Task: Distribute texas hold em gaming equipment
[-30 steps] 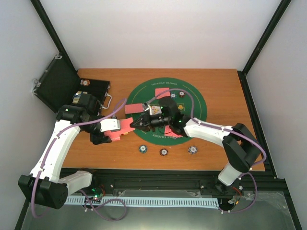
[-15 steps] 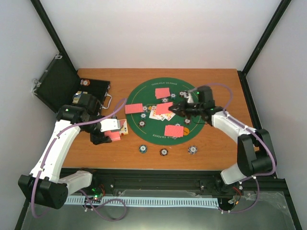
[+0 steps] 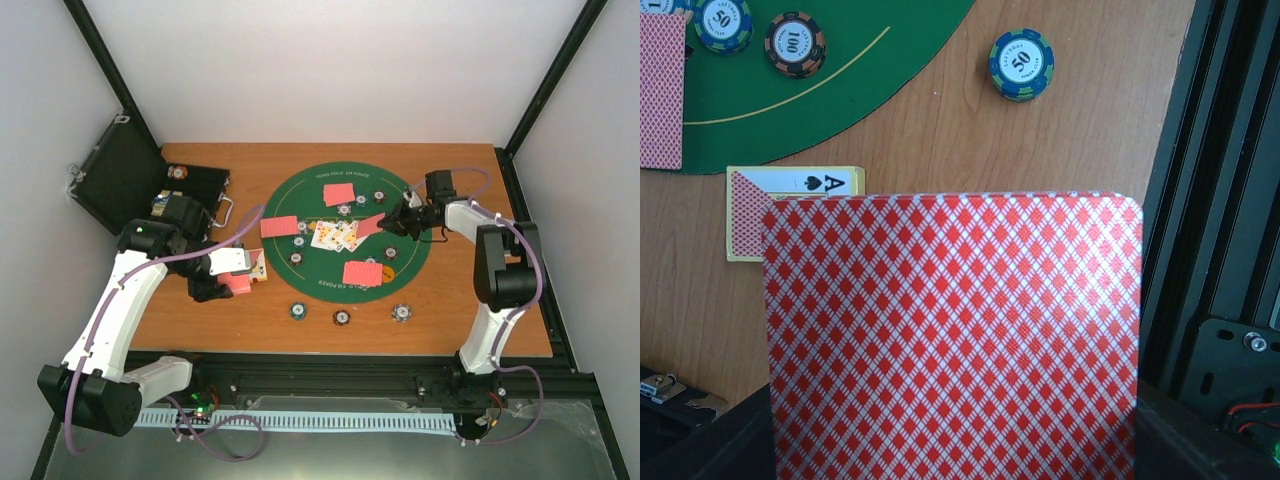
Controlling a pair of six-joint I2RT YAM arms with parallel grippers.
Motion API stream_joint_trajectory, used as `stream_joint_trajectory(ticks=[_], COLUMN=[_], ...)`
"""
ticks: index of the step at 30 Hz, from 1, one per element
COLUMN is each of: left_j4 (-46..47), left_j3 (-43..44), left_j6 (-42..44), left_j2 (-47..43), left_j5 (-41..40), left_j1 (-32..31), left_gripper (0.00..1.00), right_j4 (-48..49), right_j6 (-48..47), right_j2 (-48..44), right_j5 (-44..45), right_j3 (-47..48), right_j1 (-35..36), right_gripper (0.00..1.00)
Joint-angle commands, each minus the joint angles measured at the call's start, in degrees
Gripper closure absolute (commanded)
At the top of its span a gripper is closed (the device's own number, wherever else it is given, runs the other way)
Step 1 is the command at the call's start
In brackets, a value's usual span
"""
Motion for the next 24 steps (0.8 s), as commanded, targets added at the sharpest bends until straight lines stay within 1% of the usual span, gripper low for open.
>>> stream_joint_trajectory(ticks=[1, 7, 11, 12, 13, 16, 17, 19, 22, 24], left_j4=[-1.1, -1.0, -1.1, -1.1, -1.1, -1.2, -1.2, -1.2, -1.4, -1.5], left_j3=[1.5, 1.4, 1.4, 1.5, 1.5, 1.5, 1.5, 1.7, 2.2, 2.5], left_j6=[0.4, 0.4, 0.4, 0.4, 0.3, 0.6, 0.7, 0.5, 0.3, 0.2], left_j2=[-0.8, -0.5, -0.4, -0.4, -0.4, -0.6, -0.6, -0.5, -0.3, -0.3], left_j5=[0.8, 0.7, 1.1, 1.1, 1.1, 0.9, 0.9, 1.1, 1.7, 1.9], left_j1=[0.2, 0.1, 0.2, 0.2, 0.1, 0.2, 0.2, 0.1, 0.1, 0.1], left_gripper=[0.98, 0.97, 0.97, 0.97, 0.97, 0.98, 0.98, 0.98, 0.97, 0.97], right_j4=[-5.8, -12.7, -15.9, -16.9, -17.4, -17.7, -17.5, -17.2, -17.3, -16.0], right_j6=[-4.5, -8.9, -10.0, -10.1, -10.2, -10.1, -9.8, -9.4, -8.6, -7.0], right_j2=[5.4, 10.3, 12.3, 12.4, 12.1, 9.6, 8.4, 5.4, 0.7, -3.2], right_j5=[2.6, 8.9, 12.8, 14.2, 15.3, 17.6, 17.5, 16.6, 16.3, 15.4], right_j3=[5.3, 11.2, 13.8, 14.4, 14.5, 13.9, 13.6, 13.1, 12.5, 10.8], right_j1=[-0.9, -1.4, -1.4, -1.4, -1.4, -1.3, -1.4, -1.2, 0.5, 3.2], right_gripper=[0.97, 0.97, 0.97, 0.96, 0.91, 0.6, 0.53, 0.44, 0.37, 0.32])
